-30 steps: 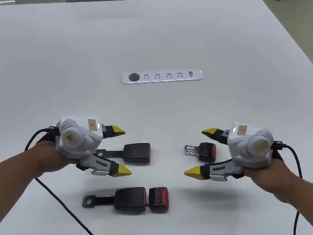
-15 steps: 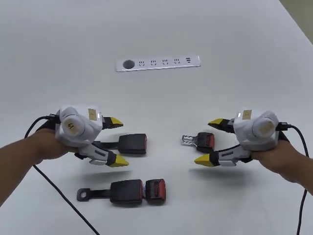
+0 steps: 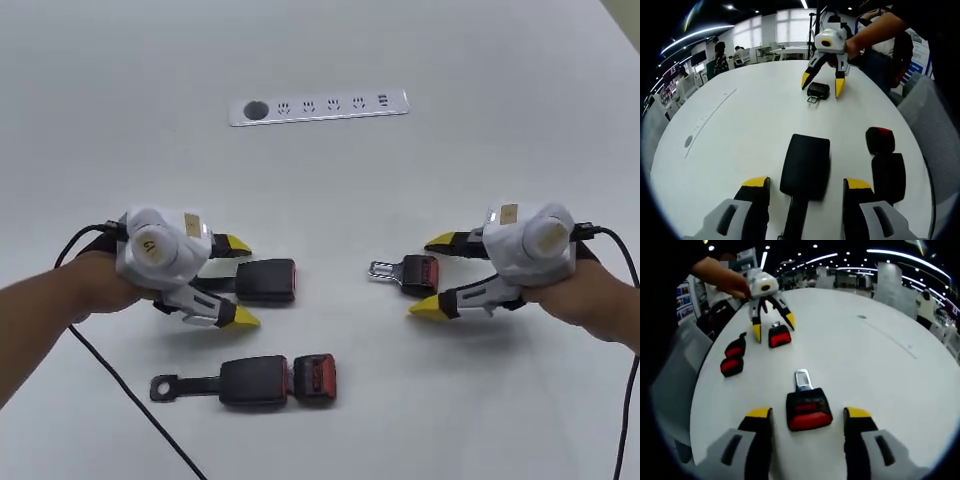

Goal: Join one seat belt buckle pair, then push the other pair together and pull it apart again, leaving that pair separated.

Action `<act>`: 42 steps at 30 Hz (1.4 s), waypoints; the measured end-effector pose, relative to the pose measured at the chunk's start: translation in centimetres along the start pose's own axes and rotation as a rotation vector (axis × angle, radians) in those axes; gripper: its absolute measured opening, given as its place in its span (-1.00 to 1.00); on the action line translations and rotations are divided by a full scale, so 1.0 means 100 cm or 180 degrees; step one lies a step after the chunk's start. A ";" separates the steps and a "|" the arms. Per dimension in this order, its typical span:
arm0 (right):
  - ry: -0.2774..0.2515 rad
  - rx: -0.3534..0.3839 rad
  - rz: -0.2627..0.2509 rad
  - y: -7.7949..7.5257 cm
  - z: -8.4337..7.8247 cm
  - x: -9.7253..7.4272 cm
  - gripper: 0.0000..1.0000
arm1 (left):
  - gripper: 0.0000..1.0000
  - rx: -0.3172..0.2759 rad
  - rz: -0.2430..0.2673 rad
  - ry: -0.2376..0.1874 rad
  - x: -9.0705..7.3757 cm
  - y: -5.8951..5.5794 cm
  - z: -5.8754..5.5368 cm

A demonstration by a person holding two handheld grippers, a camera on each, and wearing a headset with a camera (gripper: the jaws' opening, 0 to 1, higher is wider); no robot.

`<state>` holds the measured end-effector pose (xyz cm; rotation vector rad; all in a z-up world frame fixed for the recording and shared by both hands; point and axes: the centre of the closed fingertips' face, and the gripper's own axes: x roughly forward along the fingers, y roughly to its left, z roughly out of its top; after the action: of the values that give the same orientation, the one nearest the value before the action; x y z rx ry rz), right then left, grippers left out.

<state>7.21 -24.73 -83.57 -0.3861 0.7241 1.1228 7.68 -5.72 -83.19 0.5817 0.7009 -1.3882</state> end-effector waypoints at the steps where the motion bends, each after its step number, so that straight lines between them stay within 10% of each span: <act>1: 0.0002 0.0001 0.0006 0.001 0.001 0.000 0.14 | 0.20 0.0043 0.0003 -0.0029 0.000 0.001 0.002; 11: 0.0054 -0.0193 0.0078 0.007 0.003 -0.002 -0.27 | 0.02 0.0127 -0.0051 -0.0020 0.001 0.002 0.003; 42: -0.0148 -0.0500 0.0429 0.008 0.000 -0.008 -0.31 | -0.29 0.0144 -0.0060 -0.0028 0.004 0.005 0.003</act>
<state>6.29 -24.96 -83.01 -0.4475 0.6302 1.3165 8.21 -6.16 -83.33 0.6056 0.6710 -1.4263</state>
